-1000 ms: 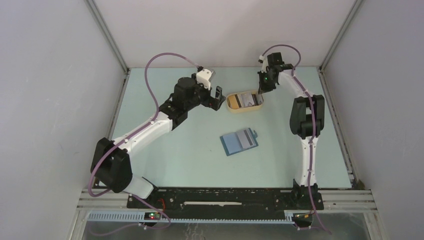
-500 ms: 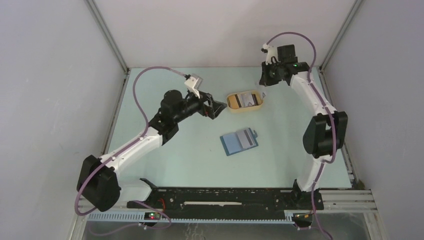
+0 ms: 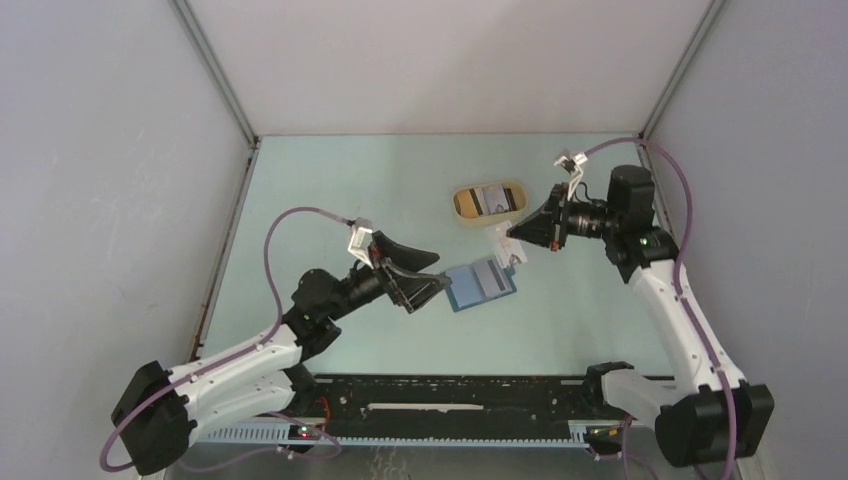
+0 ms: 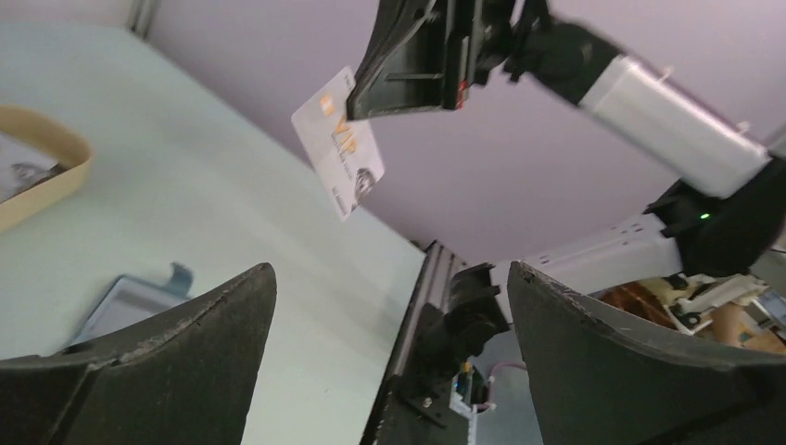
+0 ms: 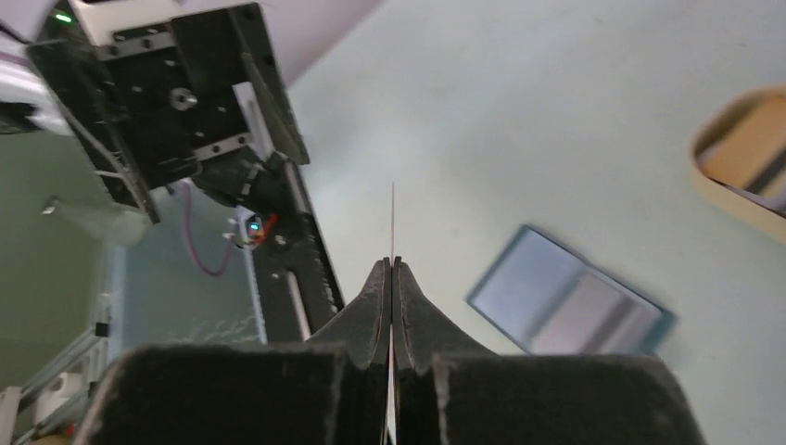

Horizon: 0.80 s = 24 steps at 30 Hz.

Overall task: Put the credit cards into the card holder
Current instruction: Pick up the credit card from the storage box.

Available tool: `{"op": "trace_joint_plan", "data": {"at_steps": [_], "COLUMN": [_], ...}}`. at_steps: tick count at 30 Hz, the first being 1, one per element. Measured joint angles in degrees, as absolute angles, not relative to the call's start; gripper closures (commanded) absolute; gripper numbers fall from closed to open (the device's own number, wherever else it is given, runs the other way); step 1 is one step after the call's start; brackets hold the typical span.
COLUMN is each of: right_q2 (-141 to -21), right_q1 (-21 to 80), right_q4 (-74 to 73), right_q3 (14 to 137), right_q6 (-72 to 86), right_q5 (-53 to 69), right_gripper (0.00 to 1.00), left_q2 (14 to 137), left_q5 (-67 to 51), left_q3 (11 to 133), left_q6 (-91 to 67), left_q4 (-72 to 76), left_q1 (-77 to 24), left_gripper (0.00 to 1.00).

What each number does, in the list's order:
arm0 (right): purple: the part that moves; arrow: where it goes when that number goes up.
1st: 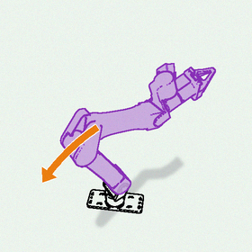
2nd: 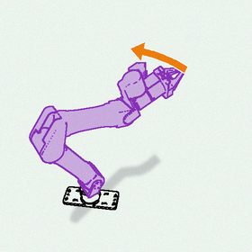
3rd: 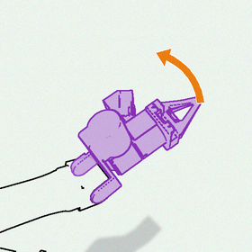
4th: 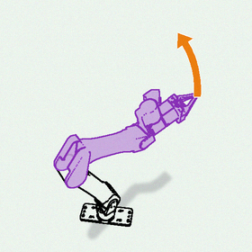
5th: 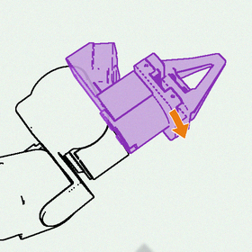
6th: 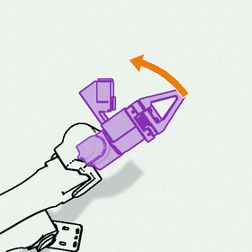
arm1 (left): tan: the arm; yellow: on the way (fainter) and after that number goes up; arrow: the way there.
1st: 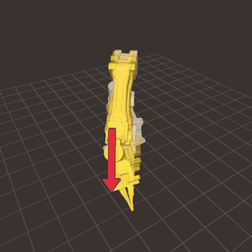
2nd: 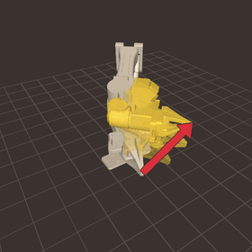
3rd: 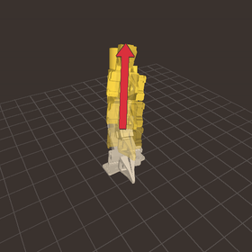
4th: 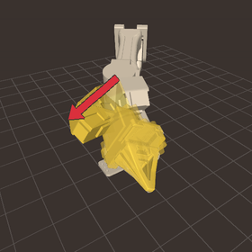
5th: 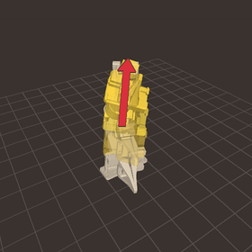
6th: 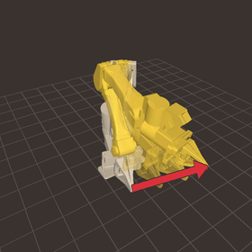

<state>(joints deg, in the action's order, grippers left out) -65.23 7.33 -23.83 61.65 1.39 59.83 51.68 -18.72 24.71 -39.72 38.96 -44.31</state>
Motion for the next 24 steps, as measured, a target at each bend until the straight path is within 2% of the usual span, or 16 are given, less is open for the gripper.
{"op": "trace_joint_plan", "data": {"at_steps": [5, 9, 12, 18, 24], "right_q2": [-56.6, -55.1, -55.5, -59.4, -60.8], "right_q1": [7.8, 9.9, 12.6, 17.8, 18.5], "right_q4": [-6.0, 3.8, 7.7, 12.0, 11.7], "right_q3": [49.5, 45.7, 45.4, 45.4, 45.4], "right_q6": [15.9, 24.3, 27.4, 29.8, 29.8], "right_q5": [66.3, 68.2, 69.1, 70.9, 71.4], "right_gripper": [1.0, 1.0, 1.0, 1.0, 1.0], "left_q2": [51.3, 56.5, 61.2, 67.6, 69.4], "left_q5": [-14.5, -11.8, -10.9, -12.3, -15.6], "left_q3": [18.8, 18.0, 18.1, 19.0, 20.1], "left_q6": [-42.3, -44.2, -44.9, -45.2, -45.6], "left_q4": [52.6, 60.4, 64.1, 67.3, 70.1], "left_q1": [-47.8, -47.9, -48.0, -47.7, -47.5], "left_gripper": [0.02, 0.04, 0.1, 0.3, 0.35]}}
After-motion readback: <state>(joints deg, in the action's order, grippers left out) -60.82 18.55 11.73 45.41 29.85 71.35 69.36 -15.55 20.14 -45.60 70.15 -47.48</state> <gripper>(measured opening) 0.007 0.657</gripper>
